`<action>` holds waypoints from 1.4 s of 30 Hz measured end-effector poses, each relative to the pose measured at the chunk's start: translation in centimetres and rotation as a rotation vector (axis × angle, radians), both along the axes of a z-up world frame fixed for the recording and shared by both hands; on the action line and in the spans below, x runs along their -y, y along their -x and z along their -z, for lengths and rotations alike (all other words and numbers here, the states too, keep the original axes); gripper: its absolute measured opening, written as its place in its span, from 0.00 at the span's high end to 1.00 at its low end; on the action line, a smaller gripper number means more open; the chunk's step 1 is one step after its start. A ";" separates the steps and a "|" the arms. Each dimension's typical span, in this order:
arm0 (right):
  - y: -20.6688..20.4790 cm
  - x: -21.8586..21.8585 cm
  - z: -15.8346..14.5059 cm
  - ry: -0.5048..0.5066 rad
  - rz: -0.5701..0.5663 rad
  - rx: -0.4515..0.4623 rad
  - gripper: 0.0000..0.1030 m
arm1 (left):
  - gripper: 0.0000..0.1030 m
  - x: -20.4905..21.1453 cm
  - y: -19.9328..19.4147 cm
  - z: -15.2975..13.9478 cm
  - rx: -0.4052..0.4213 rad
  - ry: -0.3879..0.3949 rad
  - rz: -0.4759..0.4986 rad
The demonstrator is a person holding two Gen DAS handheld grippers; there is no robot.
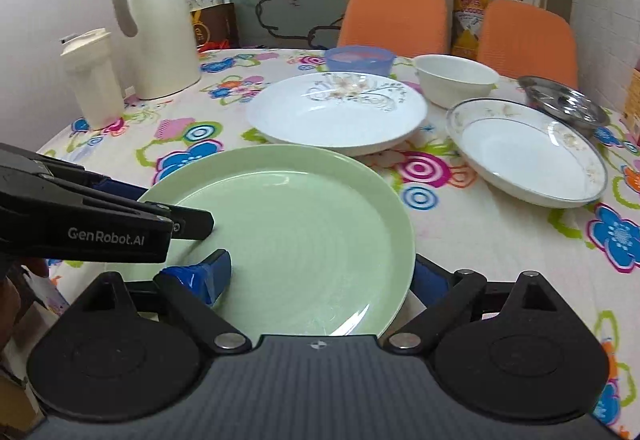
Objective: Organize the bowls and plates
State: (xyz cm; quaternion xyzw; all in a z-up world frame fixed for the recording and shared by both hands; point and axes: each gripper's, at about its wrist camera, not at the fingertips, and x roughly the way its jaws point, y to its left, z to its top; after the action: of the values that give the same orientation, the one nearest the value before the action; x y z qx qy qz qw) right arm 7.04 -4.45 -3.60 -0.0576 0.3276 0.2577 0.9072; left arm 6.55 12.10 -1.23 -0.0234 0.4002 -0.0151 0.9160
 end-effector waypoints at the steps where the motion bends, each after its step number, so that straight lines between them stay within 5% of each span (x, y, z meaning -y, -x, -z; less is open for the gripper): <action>1: 0.1 -0.8 0.0 -0.005 -0.022 0.004 0.20 | 0.58 -0.7 0.3 -0.1 0.004 -0.014 -0.023; 19: -0.8 -2.9 0.9 0.033 -0.041 -0.023 0.19 | 0.57 -4.0 -0.3 1.2 0.013 0.011 -0.039; 21: -0.9 -2.3 0.6 0.022 -0.053 -0.035 0.21 | 0.36 -4.2 -0.2 1.0 0.017 0.014 -0.036; 25: -2.1 0.6 -1.7 -0.050 0.035 0.025 0.20 | 0.29 -5.1 0.2 -0.6 0.086 0.013 -0.049; 30: -7.1 0.5 -2.9 -0.061 0.056 0.059 0.20 | 0.26 -6.3 -4.0 -2.5 0.136 0.042 -0.061; 36: -11.8 -0.1 -1.6 -0.109 0.069 -0.031 0.20 | 0.26 -6.8 -11.7 -1.8 0.073 0.072 -0.050; 42: -14.6 -1.1 -0.6 -0.103 0.098 -0.084 0.20 | 0.39 -5.8 -17.2 -0.7 0.013 0.069 0.002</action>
State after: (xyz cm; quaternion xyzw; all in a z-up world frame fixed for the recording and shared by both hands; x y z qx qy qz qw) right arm 21.61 -3.39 -2.97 0.0160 0.3544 0.2317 0.9058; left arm 23.77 17.92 -0.48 -0.0545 0.3935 -0.0301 0.9172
